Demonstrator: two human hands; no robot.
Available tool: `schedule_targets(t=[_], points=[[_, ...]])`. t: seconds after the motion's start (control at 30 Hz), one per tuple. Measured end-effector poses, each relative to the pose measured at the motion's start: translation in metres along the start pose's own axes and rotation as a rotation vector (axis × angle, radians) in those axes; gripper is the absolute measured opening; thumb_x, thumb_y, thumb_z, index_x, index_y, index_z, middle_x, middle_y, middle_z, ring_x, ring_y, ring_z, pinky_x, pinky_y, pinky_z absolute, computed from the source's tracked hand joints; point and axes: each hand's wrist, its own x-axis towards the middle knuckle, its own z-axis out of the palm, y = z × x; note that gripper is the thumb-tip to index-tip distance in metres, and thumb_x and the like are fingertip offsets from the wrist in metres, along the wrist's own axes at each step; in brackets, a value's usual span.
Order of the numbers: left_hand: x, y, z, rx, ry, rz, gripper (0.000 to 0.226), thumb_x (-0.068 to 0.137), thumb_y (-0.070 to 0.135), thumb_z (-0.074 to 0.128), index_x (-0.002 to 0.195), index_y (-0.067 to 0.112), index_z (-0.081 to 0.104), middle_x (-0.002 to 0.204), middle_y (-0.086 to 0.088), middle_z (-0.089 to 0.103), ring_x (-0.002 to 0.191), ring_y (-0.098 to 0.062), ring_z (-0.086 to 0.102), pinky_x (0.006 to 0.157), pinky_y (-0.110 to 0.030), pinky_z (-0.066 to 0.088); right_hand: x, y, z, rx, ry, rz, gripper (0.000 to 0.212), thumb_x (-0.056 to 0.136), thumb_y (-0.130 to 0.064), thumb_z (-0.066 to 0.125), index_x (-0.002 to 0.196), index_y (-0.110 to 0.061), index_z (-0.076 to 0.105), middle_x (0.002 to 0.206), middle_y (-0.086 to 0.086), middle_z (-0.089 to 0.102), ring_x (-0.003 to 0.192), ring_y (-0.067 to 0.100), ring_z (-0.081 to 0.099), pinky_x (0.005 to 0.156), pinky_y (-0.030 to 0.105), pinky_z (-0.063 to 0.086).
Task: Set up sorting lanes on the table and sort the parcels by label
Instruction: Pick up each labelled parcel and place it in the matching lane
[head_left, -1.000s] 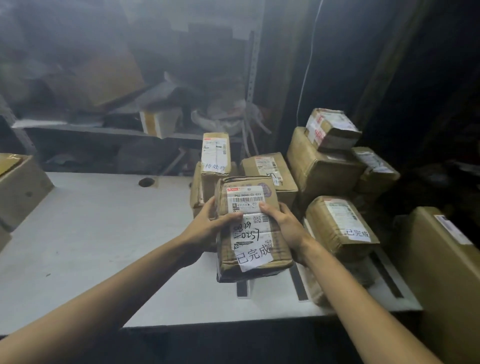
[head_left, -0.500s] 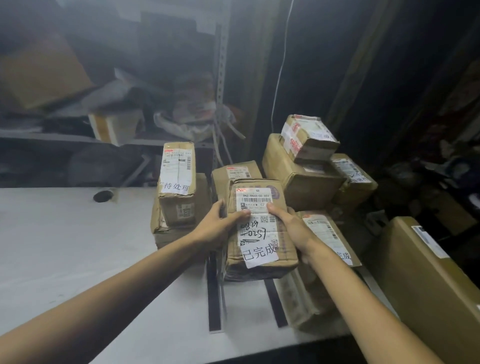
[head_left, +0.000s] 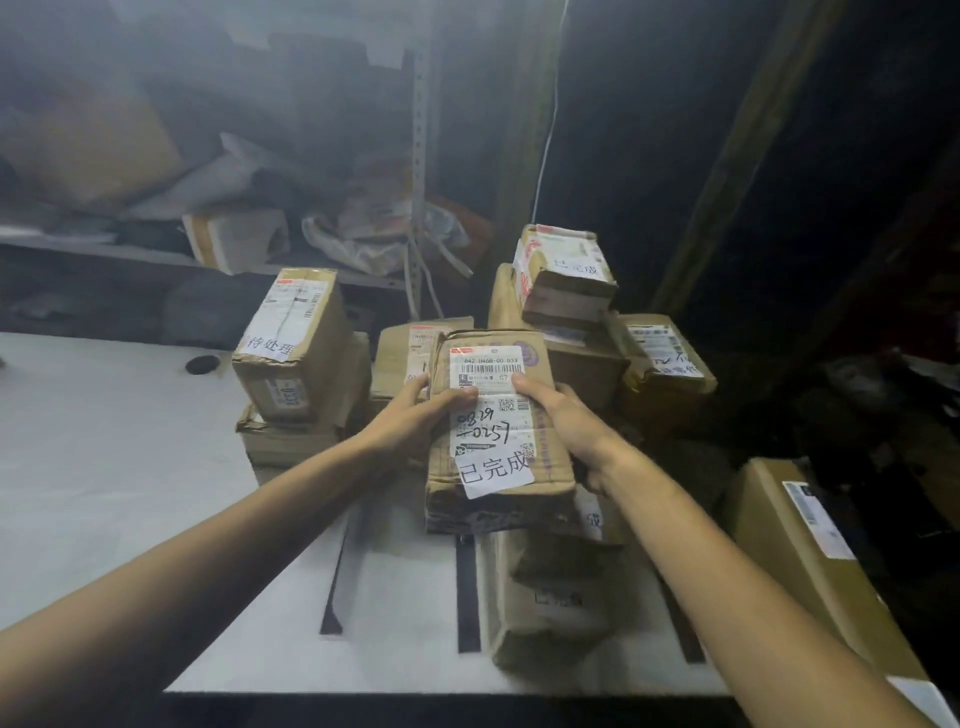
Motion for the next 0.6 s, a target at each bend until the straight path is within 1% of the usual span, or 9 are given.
schedule_targets(t=[0.03,0.1,0.13,0.17,0.23,0.27,0.33,0.43,0.6], points=[[-0.003,-0.002,0.012,0.011,-0.007,-0.011,0.046,0.093,0.021,0.063,0.134,0.008,0.047,0.120,-0.017,0.068,0.098,-0.029,0.070,0.069,-0.036,0.062,-0.001,0.003,-0.012,-0.005,-0.014,0.012,0.103,0.057,-0.076,0.078,0.138,-0.019,0.049,0.105,0.004,0.078,0.095,0.024,0.076,0.099,0.051,0.053],[-0.004,-0.006,0.033,0.040,-0.025,-0.030,0.044,0.092,0.028,0.064,0.132,0.012,0.051,0.115,-0.012,0.071,0.099,-0.029,0.071,0.082,-0.047,0.059,-0.005,0.009,-0.034,-0.019,-0.022,0.049,0.118,0.042,-0.083,0.079,0.138,-0.019,0.052,0.109,0.006,0.077,0.097,0.026,0.075,0.099,0.051,0.053],[-0.003,-0.007,0.043,0.051,-0.025,-0.045,0.047,0.091,0.033,0.065,0.131,0.013,0.051,0.113,-0.010,0.072,0.100,-0.029,0.071,0.089,-0.052,0.056,-0.010,0.009,-0.042,-0.021,-0.027,0.057,0.112,0.047,-0.081,0.078,0.137,-0.019,0.054,0.110,0.006,0.077,0.098,0.026,0.075,0.099,0.050,0.053],[-0.001,-0.008,0.051,0.059,-0.019,-0.063,0.051,0.089,0.037,0.067,0.131,0.013,0.051,0.112,-0.009,0.073,0.100,-0.029,0.071,0.092,-0.054,0.053,-0.017,0.007,-0.049,-0.028,-0.034,0.055,0.095,0.061,-0.076,0.075,0.135,-0.019,0.057,0.110,0.006,0.077,0.099,0.026,0.075,0.100,0.050,0.053],[0.004,-0.011,0.065,0.084,0.002,-0.082,0.055,0.087,0.045,0.066,0.129,0.012,0.053,0.108,-0.007,0.074,0.096,-0.028,0.072,0.090,-0.050,0.053,-0.023,0.006,-0.061,-0.027,-0.046,0.051,0.053,0.090,-0.056,0.061,0.126,-0.017,0.064,0.109,0.008,0.077,0.100,0.027,0.074,0.101,0.048,0.053],[0.007,-0.012,0.071,0.091,0.015,-0.090,0.057,0.086,0.048,0.066,0.129,0.013,0.053,0.106,-0.006,0.075,0.094,-0.027,0.072,0.087,-0.047,0.053,-0.023,0.007,-0.068,-0.022,-0.048,0.054,0.042,0.097,-0.048,0.056,0.121,-0.016,0.068,0.108,0.010,0.077,0.101,0.028,0.074,0.100,0.046,0.053],[0.013,-0.015,0.081,0.097,0.030,-0.109,0.060,0.084,0.053,0.065,0.127,0.013,0.054,0.104,-0.006,0.075,0.094,-0.027,0.072,0.090,-0.047,0.053,-0.022,0.008,-0.078,0.013,-0.058,0.049,0.034,0.101,-0.042,0.051,0.115,-0.017,0.070,0.107,0.011,0.077,0.100,0.029,0.073,0.099,0.044,0.054],[0.023,-0.019,0.092,0.083,0.050,-0.105,0.039,0.096,0.042,0.055,0.119,0.011,0.061,0.101,-0.008,0.075,0.086,-0.024,0.073,0.091,-0.045,0.053,-0.013,0.015,-0.084,0.033,-0.047,0.062,0.032,0.101,-0.040,0.052,0.113,-0.018,0.071,0.107,0.011,0.077,0.102,0.029,0.073,0.100,0.044,0.053],[0.032,-0.028,0.096,0.047,0.017,-0.099,0.029,0.103,0.031,0.041,0.113,0.013,0.060,0.088,-0.002,0.076,0.076,-0.016,0.073,0.069,-0.026,0.058,0.000,0.032,-0.080,0.062,-0.011,0.051,0.038,0.098,-0.041,0.056,0.125,-0.017,0.067,0.107,0.009,0.077,0.098,0.028,0.074,0.095,0.044,0.056]])
